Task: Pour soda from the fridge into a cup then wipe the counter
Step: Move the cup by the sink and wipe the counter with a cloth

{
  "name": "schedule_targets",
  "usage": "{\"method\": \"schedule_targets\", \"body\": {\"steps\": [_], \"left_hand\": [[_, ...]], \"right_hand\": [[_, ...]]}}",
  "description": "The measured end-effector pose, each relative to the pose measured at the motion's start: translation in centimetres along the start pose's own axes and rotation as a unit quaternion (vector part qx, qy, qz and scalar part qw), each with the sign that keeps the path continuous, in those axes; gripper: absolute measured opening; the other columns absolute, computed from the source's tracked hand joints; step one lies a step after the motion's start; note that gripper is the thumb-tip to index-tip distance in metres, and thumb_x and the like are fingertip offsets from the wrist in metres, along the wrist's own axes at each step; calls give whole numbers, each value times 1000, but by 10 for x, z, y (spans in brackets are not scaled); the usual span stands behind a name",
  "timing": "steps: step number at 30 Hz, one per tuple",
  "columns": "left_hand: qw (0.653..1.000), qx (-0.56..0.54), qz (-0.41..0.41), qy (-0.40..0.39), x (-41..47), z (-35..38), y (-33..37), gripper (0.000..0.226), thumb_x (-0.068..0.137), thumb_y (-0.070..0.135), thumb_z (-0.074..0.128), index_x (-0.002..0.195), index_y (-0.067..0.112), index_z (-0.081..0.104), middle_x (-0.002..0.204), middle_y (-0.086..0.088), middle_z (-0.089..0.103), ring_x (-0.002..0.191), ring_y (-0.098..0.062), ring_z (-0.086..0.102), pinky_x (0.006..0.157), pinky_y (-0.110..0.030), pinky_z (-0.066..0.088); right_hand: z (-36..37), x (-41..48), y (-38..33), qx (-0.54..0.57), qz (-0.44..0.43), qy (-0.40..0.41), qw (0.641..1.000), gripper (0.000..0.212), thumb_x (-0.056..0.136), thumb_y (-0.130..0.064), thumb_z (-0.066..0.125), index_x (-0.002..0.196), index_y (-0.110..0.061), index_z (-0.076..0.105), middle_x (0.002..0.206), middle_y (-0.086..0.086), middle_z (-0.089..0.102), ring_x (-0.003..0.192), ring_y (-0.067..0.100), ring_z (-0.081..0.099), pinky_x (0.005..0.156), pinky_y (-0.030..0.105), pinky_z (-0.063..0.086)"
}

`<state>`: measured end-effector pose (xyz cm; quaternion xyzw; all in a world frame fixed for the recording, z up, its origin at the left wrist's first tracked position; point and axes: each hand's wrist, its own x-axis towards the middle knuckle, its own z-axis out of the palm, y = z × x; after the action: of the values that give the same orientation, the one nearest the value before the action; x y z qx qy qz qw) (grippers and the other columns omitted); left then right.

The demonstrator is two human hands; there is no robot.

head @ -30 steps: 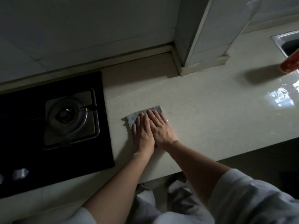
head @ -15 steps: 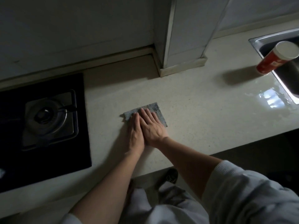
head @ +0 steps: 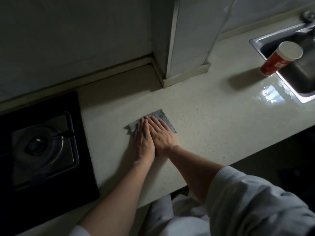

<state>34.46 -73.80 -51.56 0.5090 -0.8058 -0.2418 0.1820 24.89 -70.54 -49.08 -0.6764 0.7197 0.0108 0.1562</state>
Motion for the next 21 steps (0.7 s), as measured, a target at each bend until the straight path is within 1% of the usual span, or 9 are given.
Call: {"method": "schedule_targets", "body": {"steps": [1,2,4,7,10,12,15,18,21], "left_hand": [[1000,-4,17,8,2,6,-1,51,94,5,31,144,-5,30,147,-22,41,133,-33,45,119,-32,18],[999,12,39,16,3,12,-2,51,92,5,30,142,-3,30,144,-24,45,130,-35,49,116,-38,26],[998,20,61,25,5,17,0,53,91,5,29,144,-1,26,146,-23,43,133,-34,46,111,-45,30],[997,16,69,16,8,19,4,55,90,5,28,145,0,23,148,-23,41,135,-33,43,111,-44,31],[997,36,74,4,11,22,8,55,91,7,30,145,1,23,148,-22,41,135,-32,44,111,-43,32],[996,35,76,-3,12,27,14,55,91,7,30,145,1,23,148,-22,41,135,-33,43,113,-41,30],[996,40,77,-9,15,36,29,54,91,7,29,144,1,25,147,-22,43,134,-33,44,118,-38,21],[996,44,79,-20,20,46,51,53,90,7,31,143,1,28,144,-22,46,132,-33,48,112,-41,30],[995,63,70,-28,23,57,74,53,89,7,32,142,1,29,144,-22,47,131,-32,48,109,-43,32]], "right_hand": [[-2,0,4,1,5,-2,1000,64,102,-35,26,157,-17,-3,164,-3,-5,150,14,-12,123,35,-5],[-2,0,7,1,10,-2,1000,65,102,-35,26,157,-17,-4,164,-4,-6,150,14,-12,122,35,-6],[-4,-2,12,3,22,0,1000,65,103,-37,25,156,-18,-7,164,-4,-9,149,14,-15,122,35,-7],[-7,-4,17,5,30,-6,1000,67,102,-40,25,156,-19,-10,163,-4,-13,149,15,-17,123,36,-7],[-8,-7,24,5,34,-10,999,70,101,-41,27,155,-18,-11,163,-4,-13,149,15,-17,123,37,-4],[-9,-9,31,6,35,-9,999,72,100,-42,29,155,-18,-10,163,-3,-13,149,16,-17,123,37,-4],[-11,-13,48,6,31,-6,999,73,100,-43,33,156,-18,-7,164,-3,-10,149,16,-15,123,36,-5],[-14,-18,71,9,37,-5,999,74,100,-42,35,156,-18,-6,164,-3,-9,149,16,-15,123,36,-5],[-16,-24,97,10,33,2,999,74,100,-43,35,156,-18,-6,164,-3,-8,149,16,-14,123,37,-2]]}}
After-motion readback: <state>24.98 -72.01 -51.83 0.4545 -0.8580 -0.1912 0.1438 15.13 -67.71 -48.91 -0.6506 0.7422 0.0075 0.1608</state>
